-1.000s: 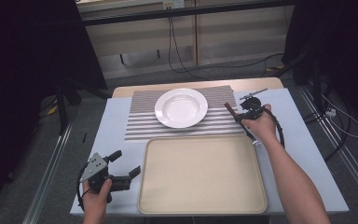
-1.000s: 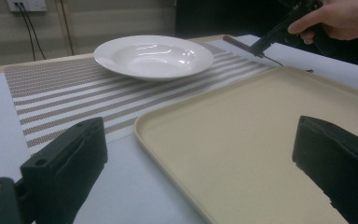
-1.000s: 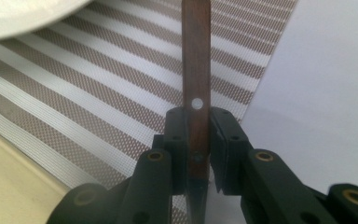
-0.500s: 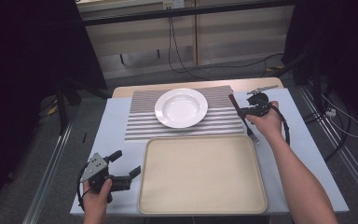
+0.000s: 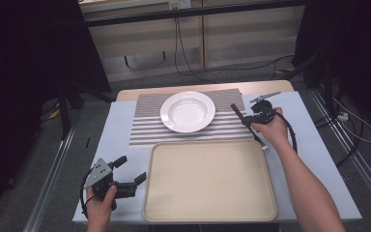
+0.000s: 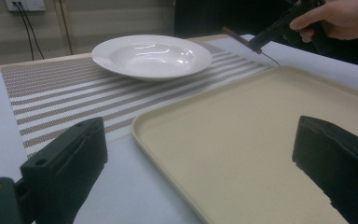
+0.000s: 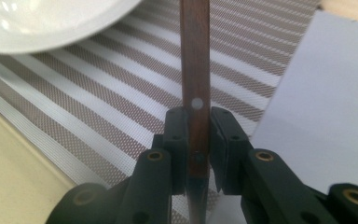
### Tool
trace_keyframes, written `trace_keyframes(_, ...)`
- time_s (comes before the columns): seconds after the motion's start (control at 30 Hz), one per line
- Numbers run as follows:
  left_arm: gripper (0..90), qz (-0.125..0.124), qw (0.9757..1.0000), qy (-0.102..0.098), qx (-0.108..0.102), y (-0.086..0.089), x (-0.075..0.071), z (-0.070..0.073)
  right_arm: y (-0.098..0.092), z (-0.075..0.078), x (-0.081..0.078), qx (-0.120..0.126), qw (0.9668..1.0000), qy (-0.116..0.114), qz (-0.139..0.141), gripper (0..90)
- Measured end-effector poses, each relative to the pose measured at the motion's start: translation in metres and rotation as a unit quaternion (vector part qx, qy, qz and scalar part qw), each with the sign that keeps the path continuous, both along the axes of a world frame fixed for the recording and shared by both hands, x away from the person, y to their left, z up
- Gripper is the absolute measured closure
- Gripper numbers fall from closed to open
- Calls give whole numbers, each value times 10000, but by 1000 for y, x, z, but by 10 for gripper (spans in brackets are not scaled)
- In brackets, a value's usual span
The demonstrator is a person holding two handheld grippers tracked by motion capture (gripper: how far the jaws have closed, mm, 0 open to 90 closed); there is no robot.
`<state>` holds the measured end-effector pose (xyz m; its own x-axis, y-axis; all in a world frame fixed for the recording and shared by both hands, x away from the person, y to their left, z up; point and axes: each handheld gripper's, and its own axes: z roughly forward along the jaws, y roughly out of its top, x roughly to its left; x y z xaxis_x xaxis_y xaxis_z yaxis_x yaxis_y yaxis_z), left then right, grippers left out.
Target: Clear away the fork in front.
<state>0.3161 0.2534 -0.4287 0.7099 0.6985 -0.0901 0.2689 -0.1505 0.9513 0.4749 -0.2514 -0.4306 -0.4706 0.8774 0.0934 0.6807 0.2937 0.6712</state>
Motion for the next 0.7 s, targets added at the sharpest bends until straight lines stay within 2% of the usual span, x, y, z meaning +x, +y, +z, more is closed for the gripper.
trace_keyframes(0.13,34,-14,10000,7,16,1,1,-1,11,-11,3,-275,9994,105,204,778)
trace_keyframes(0.23,34,-11,10000,7,20,1,1,-1,15,-18,3,-394,9985,198,327,776)
trace_keyframes(0.4,34,-29,10000,-3,38,0,1,0,14,-19,2,-370,9985,176,357,770)
trace_keyframes(0.57,34,-11,10000,6,18,0,0,0,14,-19,-2,-480,9978,121,433,757)
trace_keyframes(0.7,34,-20,10000,-5,39,0,1,0,10,-19,-7,-408,9982,157,418,741)
